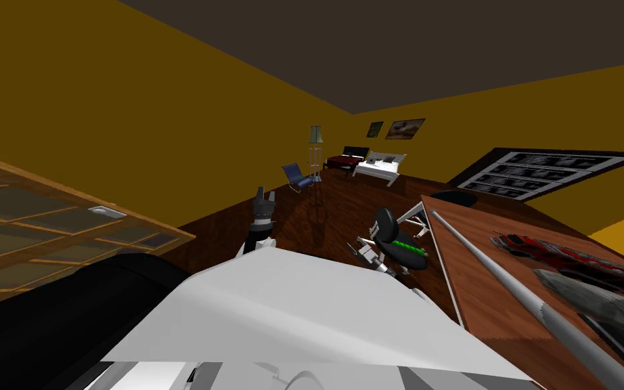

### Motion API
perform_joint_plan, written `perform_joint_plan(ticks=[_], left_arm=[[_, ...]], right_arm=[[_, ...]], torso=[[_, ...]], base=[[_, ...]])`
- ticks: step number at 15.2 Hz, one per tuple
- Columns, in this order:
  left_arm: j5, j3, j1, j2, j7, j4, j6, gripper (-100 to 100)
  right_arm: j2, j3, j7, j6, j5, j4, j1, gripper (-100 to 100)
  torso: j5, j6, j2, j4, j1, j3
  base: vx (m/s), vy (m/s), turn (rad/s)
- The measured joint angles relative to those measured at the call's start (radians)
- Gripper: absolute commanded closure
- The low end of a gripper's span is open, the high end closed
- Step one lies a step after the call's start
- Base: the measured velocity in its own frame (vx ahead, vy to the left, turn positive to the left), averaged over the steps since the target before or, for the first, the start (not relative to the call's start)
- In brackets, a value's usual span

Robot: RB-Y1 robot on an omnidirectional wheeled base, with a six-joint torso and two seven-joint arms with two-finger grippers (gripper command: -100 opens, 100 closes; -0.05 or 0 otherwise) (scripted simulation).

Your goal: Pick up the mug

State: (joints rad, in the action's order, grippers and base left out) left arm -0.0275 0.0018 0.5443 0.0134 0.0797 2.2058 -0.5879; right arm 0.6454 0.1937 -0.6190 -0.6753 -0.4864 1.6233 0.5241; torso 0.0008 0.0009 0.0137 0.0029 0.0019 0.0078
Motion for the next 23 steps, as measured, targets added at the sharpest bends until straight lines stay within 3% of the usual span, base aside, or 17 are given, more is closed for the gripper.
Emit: perform_joint_plan(ticks=[3,9,11,15,20,21,23], left_arm=[[0.000,0.000,0.000,0.000,0.000,0.000,0.000,0],[0.000,0.000,0.000,0.000,0.000,0.000,0.000,0],[0.000,0.000,0.000,0.000,0.000,0.000,0.000,0],[0.000,0.000,0.000,0.000,0.000,0.000,0.000,0],[0.000,0.000,0.000,0.000,0.000,0.000,0.000,0],[0.000,0.000,0.000,0.000,0.000,0.000,0.000,0],[0.000,0.000,0.000,0.000,0.000,0.000,0.000,0]], right_arm=[[0.018,0.010,-0.016,-0.025,-0.011,-0.065,0.004,-100],[0.114,0.056,-0.023,-0.051,-0.049,-0.220,0.012,-100],[0.159,0.057,-0.023,-0.061,-0.052,-0.249,0.043,-100],[0.203,0.078,-0.038,-0.070,-0.069,-0.311,0.067,-100],[0.253,0.099,-0.045,-0.094,-0.083,-0.405,0.072,-100],[0.261,0.112,-0.050,-0.105,-0.090,-0.452,0.061,-100],[0.293,0.119,-0.052,-0.101,-0.096,-0.472,0.089,-100]], torso=[[-0.001,-0.001,-0.002,0.000,-0.002,-0.001],[-0.001,0.000,-0.001,0.000,-0.004,-0.001],[-0.001,0.000,-0.002,0.000,-0.006,-0.001],[-0.001,0.000,-0.003,-0.001,-0.007,-0.002],[-0.002,0.000,-0.004,-0.001,-0.008,-0.002],[-0.002,0.000,-0.003,-0.001,-0.008,-0.002],[-0.002,0.000,-0.003,-0.001,-0.008,-0.002]], base=[[-0.038,0.045,0.201],[-0.040,0.033,0.160],[-0.017,-0.001,0.027],[-0.012,-0.004,0.089],[-0.015,-0.013,0.085],[-0.021,-0.023,0.134],[-0.018,-0.030,0.082]])
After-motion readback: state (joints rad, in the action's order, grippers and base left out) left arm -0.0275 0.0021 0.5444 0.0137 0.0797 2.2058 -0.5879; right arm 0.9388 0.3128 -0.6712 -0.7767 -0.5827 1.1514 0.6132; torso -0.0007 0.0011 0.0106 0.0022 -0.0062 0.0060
